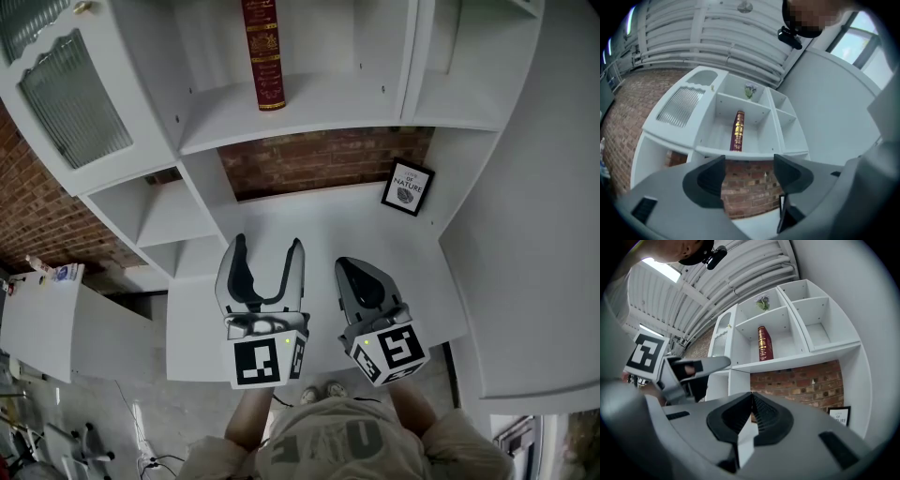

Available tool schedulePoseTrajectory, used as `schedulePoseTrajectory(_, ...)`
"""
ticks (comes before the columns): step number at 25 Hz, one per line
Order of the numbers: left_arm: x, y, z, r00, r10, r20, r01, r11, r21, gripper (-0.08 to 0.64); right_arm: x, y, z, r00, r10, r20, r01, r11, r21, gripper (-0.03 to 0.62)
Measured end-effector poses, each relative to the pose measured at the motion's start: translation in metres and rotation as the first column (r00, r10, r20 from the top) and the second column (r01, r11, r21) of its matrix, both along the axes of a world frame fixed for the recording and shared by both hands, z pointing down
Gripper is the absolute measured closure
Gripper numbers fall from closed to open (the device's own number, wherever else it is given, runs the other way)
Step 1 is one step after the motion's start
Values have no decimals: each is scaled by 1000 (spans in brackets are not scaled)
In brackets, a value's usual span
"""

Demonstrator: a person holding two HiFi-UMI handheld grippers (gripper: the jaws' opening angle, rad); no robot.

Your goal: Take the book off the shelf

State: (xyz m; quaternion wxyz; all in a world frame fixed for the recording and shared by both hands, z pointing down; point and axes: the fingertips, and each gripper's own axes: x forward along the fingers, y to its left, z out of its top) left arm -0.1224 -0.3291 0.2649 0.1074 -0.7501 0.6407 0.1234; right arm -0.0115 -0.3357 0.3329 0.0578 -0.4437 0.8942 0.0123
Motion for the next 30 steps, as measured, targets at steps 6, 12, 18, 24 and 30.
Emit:
schedulePoseTrajectory(6,5,-53,-110,993,78,86,-88,988,124,193,22,-3,0,998,61,32,-61,998,-15,577)
schedulePoseTrajectory(12,0,-144,-181,983,2,182,-15,997,70,195,52,-2,-1,987,131,88,-127,991,-52,577)
schedulePoseTrajectory(18,-16,-231,-194,979,-87,186,98,994,-53,195,71,1,4,979,174,110,-165,983,-83,577)
schedulePoseTrajectory(24,-21,-284,-179,991,-74,114,98,970,-220,196,93,0,13,963,236,127,-219,966,-136,577)
schedulePoseTrajectory(30,-27,-318,-162,989,-94,116,125,943,-308,206,99,-2,14,957,251,148,-227,961,-160,578)
